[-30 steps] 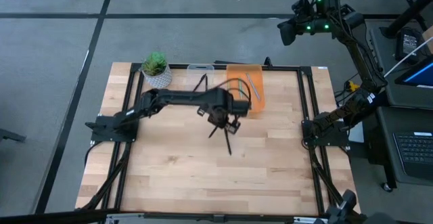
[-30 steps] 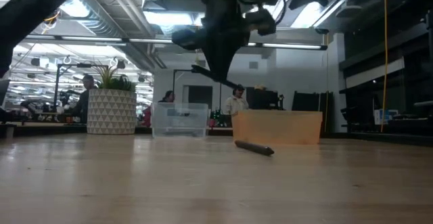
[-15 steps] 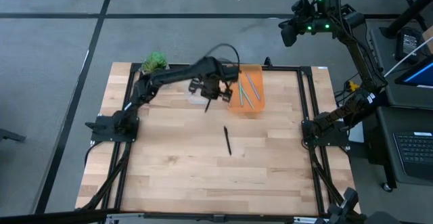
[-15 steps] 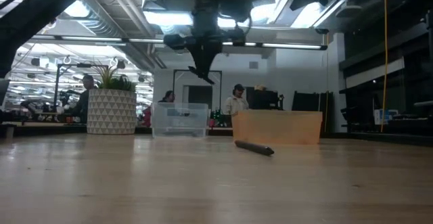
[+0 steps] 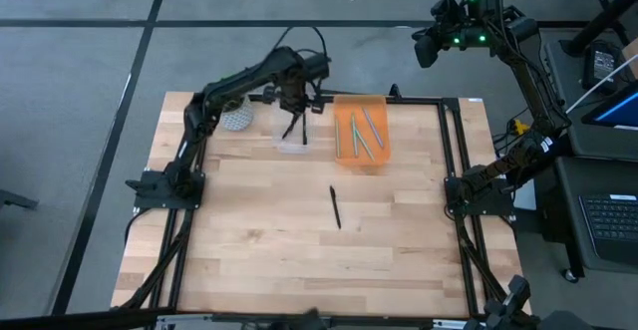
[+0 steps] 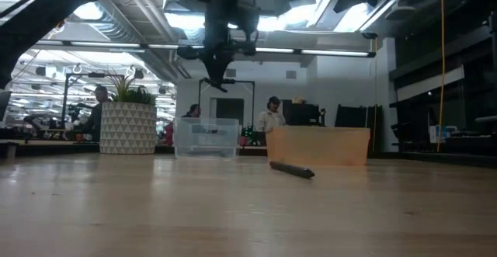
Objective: Sort pens & pencils
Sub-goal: Put the black pen into the transparent bin
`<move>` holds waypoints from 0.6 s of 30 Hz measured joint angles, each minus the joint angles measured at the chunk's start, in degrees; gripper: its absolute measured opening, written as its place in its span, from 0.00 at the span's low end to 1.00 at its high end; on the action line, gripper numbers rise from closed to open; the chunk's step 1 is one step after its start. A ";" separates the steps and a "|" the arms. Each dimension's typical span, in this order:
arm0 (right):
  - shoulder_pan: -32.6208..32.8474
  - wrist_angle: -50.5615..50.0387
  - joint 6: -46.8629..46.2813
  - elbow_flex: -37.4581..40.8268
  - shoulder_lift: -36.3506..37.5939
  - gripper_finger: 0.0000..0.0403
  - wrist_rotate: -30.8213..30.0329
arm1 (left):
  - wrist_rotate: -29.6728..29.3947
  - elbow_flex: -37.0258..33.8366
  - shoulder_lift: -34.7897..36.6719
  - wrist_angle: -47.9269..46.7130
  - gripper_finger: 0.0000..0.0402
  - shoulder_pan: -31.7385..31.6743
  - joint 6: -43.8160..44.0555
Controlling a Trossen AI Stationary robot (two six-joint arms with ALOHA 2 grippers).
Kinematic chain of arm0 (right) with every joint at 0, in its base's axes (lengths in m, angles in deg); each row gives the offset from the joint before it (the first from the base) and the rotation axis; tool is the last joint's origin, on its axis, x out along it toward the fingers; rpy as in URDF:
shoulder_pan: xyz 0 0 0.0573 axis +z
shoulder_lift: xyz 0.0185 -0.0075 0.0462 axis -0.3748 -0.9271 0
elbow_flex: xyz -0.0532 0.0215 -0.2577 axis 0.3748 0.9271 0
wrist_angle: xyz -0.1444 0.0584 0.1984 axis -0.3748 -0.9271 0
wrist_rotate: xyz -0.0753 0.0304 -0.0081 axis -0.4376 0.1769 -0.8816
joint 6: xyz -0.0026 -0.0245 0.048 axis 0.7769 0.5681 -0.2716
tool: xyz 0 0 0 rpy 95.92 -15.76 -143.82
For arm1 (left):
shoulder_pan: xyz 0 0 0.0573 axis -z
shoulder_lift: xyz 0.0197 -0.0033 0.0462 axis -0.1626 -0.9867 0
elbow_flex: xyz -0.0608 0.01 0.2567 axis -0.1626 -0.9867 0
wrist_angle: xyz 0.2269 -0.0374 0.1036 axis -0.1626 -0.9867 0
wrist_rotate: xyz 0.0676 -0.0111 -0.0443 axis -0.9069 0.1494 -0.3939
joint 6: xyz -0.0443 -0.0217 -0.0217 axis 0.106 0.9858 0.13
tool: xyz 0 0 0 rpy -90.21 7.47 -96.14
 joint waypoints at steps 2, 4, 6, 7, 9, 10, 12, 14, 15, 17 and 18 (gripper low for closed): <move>0.02 0.00 -0.04 0.00 0.00 0.10 0.00 | -0.07 -0.55 -0.07 0.36 0.03 -1.50 -0.82; 0.00 0.00 -0.11 0.00 0.00 0.10 -0.01 | -0.11 -0.57 -0.05 0.66 0.03 -2.76 -2.33; 0.00 0.02 -0.14 0.00 0.00 0.10 -0.02 | -0.12 -0.57 -0.09 1.88 0.03 -3.62 -3.58; 0.00 0.00 -0.16 0.00 0.00 0.10 -0.02 | -0.11 -0.57 -0.47 2.97 0.03 -3.83 -4.36; 0.02 0.02 -0.22 0.00 0.00 0.10 -0.02 | -0.07 -0.57 -1.12 4.80 0.03 -4.20 -5.34; 0.02 0.02 -0.22 0.00 0.00 0.10 -0.02 | -0.06 -0.83 -1.48 5.20 0.03 -4.40 -5.95; 0.02 0.02 -0.24 0.00 0.00 0.10 -0.06 | 0.61 -1.74 -2.00 7.49 0.03 -4.61 -6.47; 0.02 0.04 -0.24 0.00 0.00 0.10 -0.04 | 1.00 -4.02 -2.14 8.74 0.03 -5.11 -7.58; 0.02 0.02 -0.25 0.00 0.00 0.10 -0.05 | 1.37 -5.60 -2.14 9.99 0.03 -5.24 -7.65; 0.02 0.05 -0.26 0.00 0.00 0.10 -0.04 | 2.67 -8.58 -2.19 13.17 0.03 -5.57 -7.84; 0.02 0.12 -0.26 0.00 0.00 0.10 0.02 | 2.95 -9.68 -2.23 13.29 0.03 -5.80 -8.12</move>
